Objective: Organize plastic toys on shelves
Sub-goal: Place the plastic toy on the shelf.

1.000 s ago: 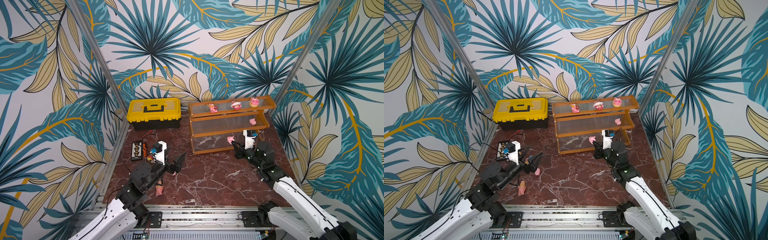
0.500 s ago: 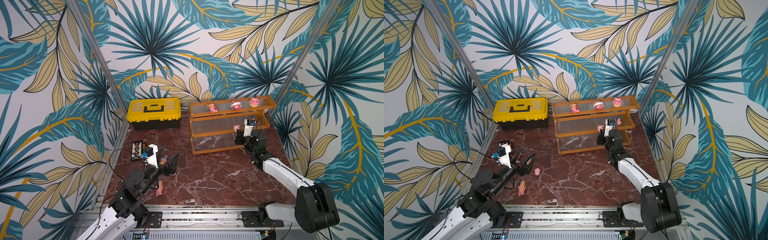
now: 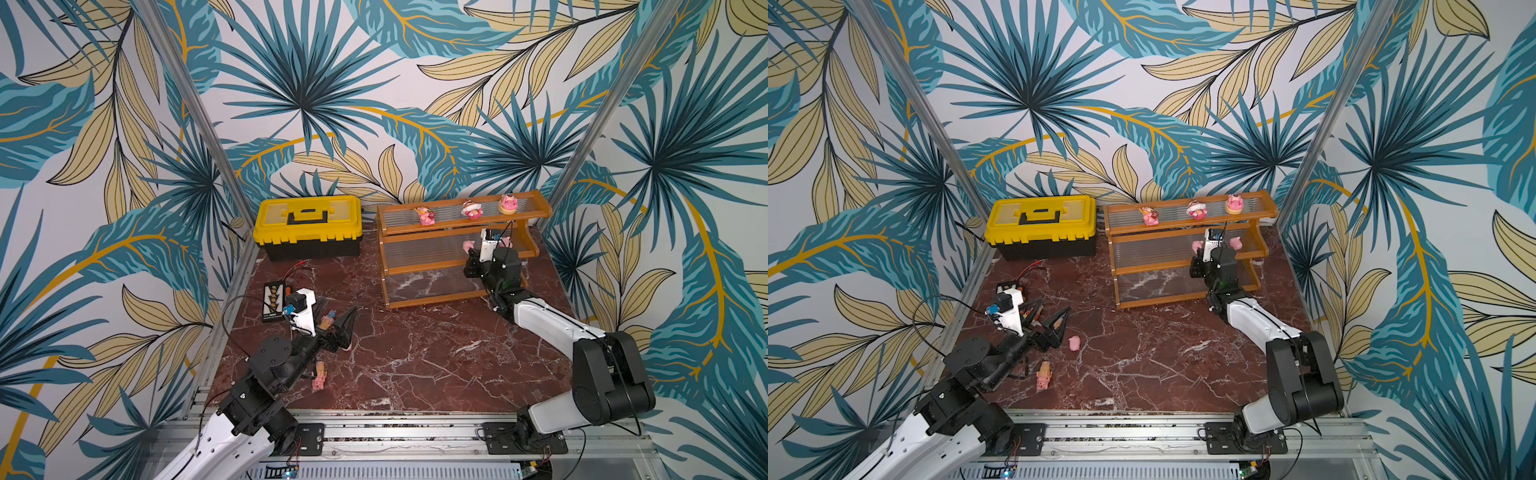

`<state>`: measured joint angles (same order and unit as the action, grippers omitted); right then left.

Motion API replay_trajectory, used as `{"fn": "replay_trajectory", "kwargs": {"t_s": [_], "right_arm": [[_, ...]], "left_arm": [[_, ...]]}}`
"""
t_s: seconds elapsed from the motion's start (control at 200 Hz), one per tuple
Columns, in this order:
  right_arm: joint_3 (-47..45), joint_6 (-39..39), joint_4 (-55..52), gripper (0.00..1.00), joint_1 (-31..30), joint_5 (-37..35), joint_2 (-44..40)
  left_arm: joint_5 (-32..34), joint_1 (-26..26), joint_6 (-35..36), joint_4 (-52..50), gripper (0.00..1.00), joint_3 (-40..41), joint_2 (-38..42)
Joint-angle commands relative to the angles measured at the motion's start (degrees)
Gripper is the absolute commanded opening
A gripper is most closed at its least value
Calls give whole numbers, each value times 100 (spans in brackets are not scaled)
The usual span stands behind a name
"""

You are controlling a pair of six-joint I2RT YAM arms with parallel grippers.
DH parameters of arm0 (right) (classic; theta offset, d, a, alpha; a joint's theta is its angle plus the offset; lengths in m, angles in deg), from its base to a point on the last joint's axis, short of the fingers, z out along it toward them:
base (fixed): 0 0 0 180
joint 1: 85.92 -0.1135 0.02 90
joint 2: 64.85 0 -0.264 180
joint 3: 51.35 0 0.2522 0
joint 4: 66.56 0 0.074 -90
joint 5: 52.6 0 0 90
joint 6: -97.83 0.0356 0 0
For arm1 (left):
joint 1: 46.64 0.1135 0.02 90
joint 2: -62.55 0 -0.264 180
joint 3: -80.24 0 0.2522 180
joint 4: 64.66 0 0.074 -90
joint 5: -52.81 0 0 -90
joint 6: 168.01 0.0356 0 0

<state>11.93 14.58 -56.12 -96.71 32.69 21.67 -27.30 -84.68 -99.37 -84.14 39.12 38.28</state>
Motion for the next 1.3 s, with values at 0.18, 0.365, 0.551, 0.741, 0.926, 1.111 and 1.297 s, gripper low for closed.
{"fn": "replay_trajectory", "kwargs": {"t_s": [0.18, 0.365, 0.551, 0.741, 0.926, 1.111, 1.297], "right_arm": [[256, -111, 41, 11, 42, -3, 241], [252, -139, -58, 15, 41, 81, 235], [190, -234, -232, 17, 42, 147, 74], [107, -339, -394, 21, 46, 206, -73], [103, -364, -461, 25, 42, 229, -124], [107, -460, -573, 30, 42, 278, -236], [40, -583, -731, 36, 42, 286, -479]], "left_arm": [[223, 35, -106, -166, 98, 138, 184], [267, 34, -113, -177, 98, 129, 219], [305, 34, -136, -158, 98, 151, 253], [321, 39, -140, -110, 98, 193, 264], [312, 34, -131, -95, 98, 195, 268], [340, 34, -114, -166, 98, 178, 343], [378, 38, -101, -209, 98, 178, 421]]}}
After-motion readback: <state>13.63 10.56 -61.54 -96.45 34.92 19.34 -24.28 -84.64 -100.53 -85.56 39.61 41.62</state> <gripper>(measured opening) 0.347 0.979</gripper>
